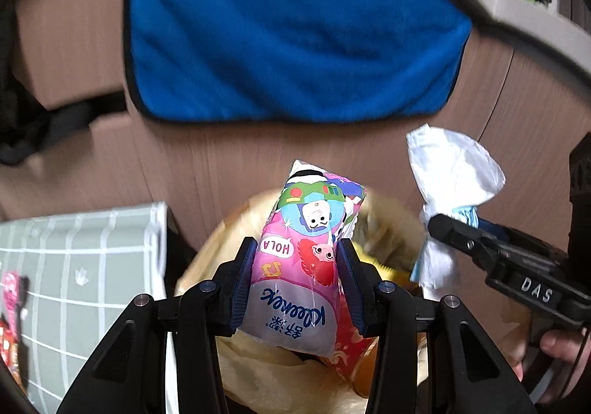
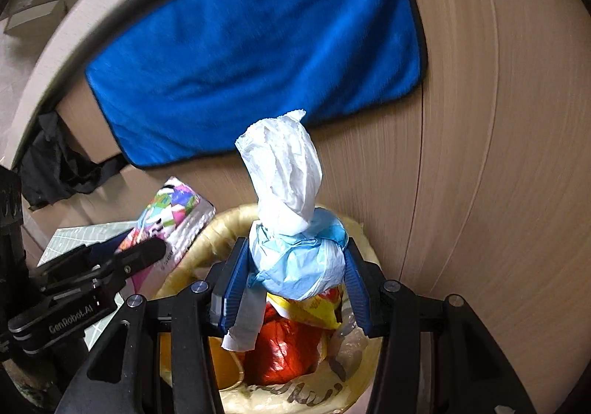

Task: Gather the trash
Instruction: 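Open both grippers to drop the tissue pack and tissue bundle into the bin, then bring both grippers back over the table toward the pink pouch and red wrapper, then grasp the pink lollipop-shaped pouch with the left gripper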

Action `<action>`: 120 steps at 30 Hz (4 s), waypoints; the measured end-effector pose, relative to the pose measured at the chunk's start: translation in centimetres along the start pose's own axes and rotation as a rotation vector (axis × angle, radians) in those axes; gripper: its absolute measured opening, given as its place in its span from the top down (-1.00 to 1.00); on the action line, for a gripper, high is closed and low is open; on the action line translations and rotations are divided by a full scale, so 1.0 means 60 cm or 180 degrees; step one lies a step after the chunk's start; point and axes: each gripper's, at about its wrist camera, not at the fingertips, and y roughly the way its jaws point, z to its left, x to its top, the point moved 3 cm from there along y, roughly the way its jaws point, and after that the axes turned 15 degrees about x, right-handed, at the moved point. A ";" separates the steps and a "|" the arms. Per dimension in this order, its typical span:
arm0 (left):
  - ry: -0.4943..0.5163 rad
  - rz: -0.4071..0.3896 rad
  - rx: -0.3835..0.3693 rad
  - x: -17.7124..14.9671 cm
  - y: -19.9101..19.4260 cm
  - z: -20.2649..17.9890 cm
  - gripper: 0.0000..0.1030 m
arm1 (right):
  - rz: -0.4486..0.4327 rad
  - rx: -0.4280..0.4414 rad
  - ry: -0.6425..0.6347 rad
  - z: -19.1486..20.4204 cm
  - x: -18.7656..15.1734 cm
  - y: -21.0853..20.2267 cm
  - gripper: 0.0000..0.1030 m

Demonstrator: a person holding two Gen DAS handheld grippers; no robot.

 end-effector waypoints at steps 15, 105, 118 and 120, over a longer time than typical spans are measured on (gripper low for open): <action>-0.0232 0.0380 -0.0384 -0.026 0.066 0.024 -0.14 | 0.0371 -0.0009 0.0036 -0.031 -0.046 0.088 0.07; -0.0338 0.0564 0.0443 -0.092 0.002 0.505 -0.01 | 0.0234 -0.0168 0.0055 0.343 -0.145 0.115 -0.01; -0.0529 -0.0022 0.0574 -0.068 -0.130 0.609 -0.01 | 0.0735 0.0268 -0.0510 0.464 -0.171 0.181 -0.02; -0.0635 -0.0096 0.0602 -0.069 -0.140 0.626 -0.01 | 0.0831 0.0363 -0.0623 0.492 -0.178 0.199 -0.01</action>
